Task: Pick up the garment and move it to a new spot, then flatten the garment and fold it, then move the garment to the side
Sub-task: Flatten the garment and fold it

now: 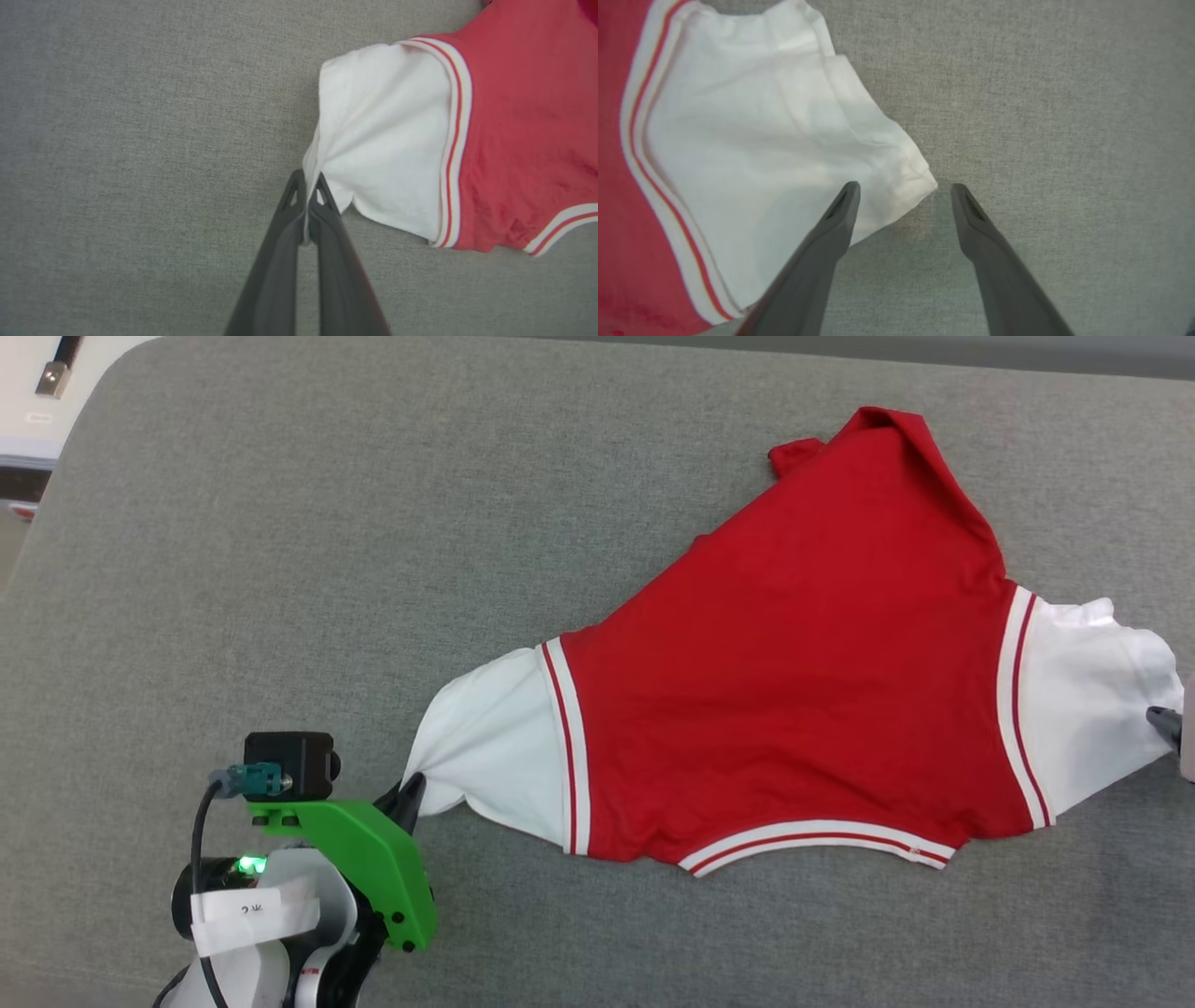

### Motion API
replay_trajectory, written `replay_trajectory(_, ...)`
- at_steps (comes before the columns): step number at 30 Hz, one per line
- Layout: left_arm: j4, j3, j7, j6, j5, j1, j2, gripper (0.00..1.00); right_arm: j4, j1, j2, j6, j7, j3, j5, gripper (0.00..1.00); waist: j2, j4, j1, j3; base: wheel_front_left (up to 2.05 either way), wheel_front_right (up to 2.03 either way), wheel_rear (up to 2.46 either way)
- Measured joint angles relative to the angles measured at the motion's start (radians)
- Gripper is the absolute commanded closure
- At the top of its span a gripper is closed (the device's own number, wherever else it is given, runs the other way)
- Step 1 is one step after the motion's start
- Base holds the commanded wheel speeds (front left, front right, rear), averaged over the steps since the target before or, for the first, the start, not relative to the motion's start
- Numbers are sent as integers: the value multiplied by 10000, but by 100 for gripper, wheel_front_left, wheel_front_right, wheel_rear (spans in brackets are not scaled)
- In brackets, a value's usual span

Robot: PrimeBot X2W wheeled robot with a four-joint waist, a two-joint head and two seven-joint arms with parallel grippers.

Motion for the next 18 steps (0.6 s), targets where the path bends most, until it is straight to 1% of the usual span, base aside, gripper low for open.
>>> replay_trajectory(2,35,-50,-31,-38,-13,-47,-10,100,336,-124,-134,-2,-23,0,-42,0,0,107,0,111,0,0,0)
replay_trajectory(3,138,-130,-90,-100,-59,-141,-54,100,757,-283,-263,0,-100,71,-111,0,0,283,0,264,0,0,0)
replay_trajectory(7,278,-188,-182,-165,-67,-224,-65,100,1057,-363,-399,-2,-104,337,-92,0,-1,449,0,385,0,0,0)
replay_trajectory(10,351,-224,-255,-169,-71,-229,-81,100,1252,-327,-445,-15,31,500,178,0,0,524,0,432,0,0,0)
replay_trajectory(11,370,-228,-267,-169,-73,-234,-82,100,1283,-319,-449,-17,88,552,267,18,0,533,0,436,0,0,0)
replay_trajectory(12,397,-226,-288,-169,-84,-250,-84,100,1300,-315,-472,-17,186,671,376,76,0,539,0,432,0,0,0)
replay_trajectory(13,420,-224,-313,-169,-84,-266,-86,100,1294,-302,-508,-17,247,775,462,100,0,541,0,426,0,0,0)
replay_trajectory(18,564,-213,-430,-167,-84,-378,-86,100,1239,-173,-500,-15,247,1039,867,100,0,500,0,337,0,0,0)
